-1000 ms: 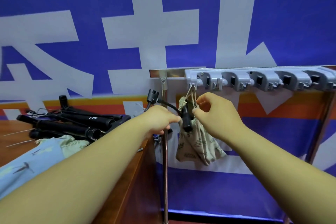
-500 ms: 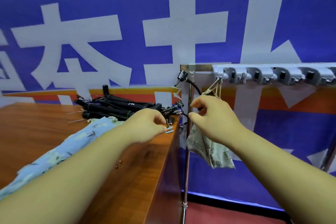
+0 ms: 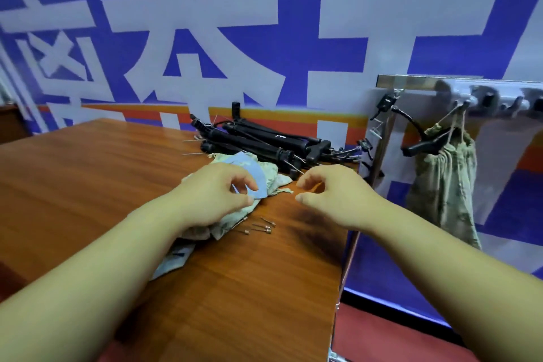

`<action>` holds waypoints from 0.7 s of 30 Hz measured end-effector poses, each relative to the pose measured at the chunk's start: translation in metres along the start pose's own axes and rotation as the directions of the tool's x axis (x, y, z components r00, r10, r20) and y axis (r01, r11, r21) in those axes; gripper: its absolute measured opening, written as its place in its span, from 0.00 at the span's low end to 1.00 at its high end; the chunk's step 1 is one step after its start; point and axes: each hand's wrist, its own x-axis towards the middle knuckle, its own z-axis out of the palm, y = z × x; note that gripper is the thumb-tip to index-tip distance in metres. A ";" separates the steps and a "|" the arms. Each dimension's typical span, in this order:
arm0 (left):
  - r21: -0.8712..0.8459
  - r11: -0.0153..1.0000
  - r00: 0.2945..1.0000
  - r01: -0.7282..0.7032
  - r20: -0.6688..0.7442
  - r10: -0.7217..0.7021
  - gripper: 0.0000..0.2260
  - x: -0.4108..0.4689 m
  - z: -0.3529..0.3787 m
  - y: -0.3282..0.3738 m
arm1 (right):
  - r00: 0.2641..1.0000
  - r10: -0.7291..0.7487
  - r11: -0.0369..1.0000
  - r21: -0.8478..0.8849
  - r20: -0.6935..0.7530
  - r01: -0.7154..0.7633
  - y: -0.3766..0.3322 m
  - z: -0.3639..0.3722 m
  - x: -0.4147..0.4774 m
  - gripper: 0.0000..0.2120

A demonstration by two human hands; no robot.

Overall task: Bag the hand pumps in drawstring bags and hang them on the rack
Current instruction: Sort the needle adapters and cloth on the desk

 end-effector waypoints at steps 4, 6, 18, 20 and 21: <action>0.006 0.999 0.999 -0.050 0.015 0.050 0.06 0.001 0.008 -0.021 | 0.991 -0.041 0.999 0.003 0.126 0.041 -0.009 0.035 0.011 0.08; -0.011 0.999 0.999 -0.052 -0.014 0.052 0.05 0.003 0.020 -0.031 | 0.980 -0.073 0.997 0.008 0.187 0.073 -0.011 0.049 0.016 0.10; 0.031 0.997 0.998 -0.068 -0.013 0.068 0.04 0.008 0.061 -0.063 | 0.937 -0.112 0.981 -0.116 0.332 0.158 0.002 0.070 0.035 0.09; 0.042 0.997 0.997 -0.068 -0.028 0.069 0.03 0.008 0.063 -0.064 | 0.947 -0.074 0.980 -0.154 0.313 0.127 0.001 0.071 0.038 0.08; 0.040 0.997 0.997 -0.068 -0.035 0.069 0.03 0.008 0.063 -0.064 | 0.950 -0.052 0.978 -0.175 0.307 0.110 0.001 0.070 0.040 0.08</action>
